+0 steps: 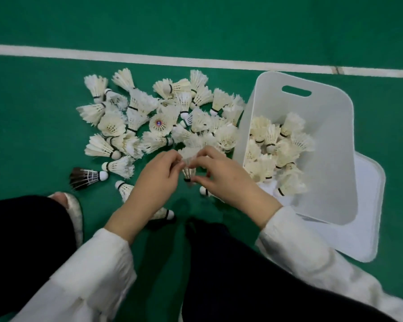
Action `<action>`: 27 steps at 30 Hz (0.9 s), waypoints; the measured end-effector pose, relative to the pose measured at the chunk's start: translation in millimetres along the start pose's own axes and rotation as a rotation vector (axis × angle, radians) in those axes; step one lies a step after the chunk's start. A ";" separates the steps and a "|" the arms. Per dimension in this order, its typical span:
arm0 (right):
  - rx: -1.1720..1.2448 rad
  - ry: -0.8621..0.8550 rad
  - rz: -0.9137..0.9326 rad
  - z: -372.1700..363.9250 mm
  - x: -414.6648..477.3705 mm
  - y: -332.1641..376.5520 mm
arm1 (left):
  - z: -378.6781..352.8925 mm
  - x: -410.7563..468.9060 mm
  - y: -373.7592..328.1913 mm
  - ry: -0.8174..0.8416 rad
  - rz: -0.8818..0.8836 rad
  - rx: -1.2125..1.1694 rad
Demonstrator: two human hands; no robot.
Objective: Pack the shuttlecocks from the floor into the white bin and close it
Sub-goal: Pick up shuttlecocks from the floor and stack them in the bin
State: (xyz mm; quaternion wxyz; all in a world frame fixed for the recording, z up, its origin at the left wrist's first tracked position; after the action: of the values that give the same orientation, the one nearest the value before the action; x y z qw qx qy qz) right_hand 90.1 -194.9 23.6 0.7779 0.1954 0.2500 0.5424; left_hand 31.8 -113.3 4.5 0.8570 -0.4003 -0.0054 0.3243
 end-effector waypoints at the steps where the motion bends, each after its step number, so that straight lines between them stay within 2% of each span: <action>1: -0.013 -0.022 0.012 -3.7 4.9 3.3 | 6.6 -2.4 8.1 -0.007 0.014 -0.011; 5: -0.009 -0.136 0.117 -6.6 22.2 27.3 | 25.7 -10.8 34.0 0.019 0.080 -0.087; 8: -0.063 -0.034 0.147 -23.8 38.5 34.5 | 25.8 -14.9 42.2 0.081 0.075 -0.111; 11: -0.044 0.029 0.065 -36.8 49.7 23.2 | 28.5 -13.7 64.7 0.079 0.137 -0.138; 13: -0.013 0.002 0.011 -36.9 51.7 13.2 | 32.0 -12.2 94.3 0.035 0.231 -0.072; 15: -0.011 -0.021 -0.037 -36.8 51.0 3.0 | 32.2 -13.8 127.1 -0.007 0.320 0.112; 19: -0.009 -0.031 -0.088 -45.0 47.1 -11.0 | 0.8 -28.2 172.1 0.133 0.481 0.307; 21: -0.008 -0.023 -0.098 -49.8 45.3 -13.6 | -11.9 -32.2 177.6 0.157 0.501 0.335; 24: -0.007 -0.031 -0.103 -51.4 44.7 -14.9 | -5.5 -25.7 173.4 0.038 0.481 0.354; 27: -0.005 -0.050 -0.109 -49.8 44.6 -15.4 | 0.3 -17.8 170.2 -0.004 0.458 0.341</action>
State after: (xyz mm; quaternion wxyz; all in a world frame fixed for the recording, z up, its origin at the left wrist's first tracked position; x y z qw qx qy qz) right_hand 84.4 -156.5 -32.9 0.8126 0.1930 0.2393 0.4951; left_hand -76.3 -43.2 -108.2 0.8164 -0.2404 0.1383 0.5066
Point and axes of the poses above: each hand's wrist, its own x-axis towards the middle knuckle, its own z-axis out of the back of the hand, y = z × x, the point moved 10 cm from there along x, towards the middle knuckle, and after that the axes turned 9 degrees about z, right-handed, at the moved point
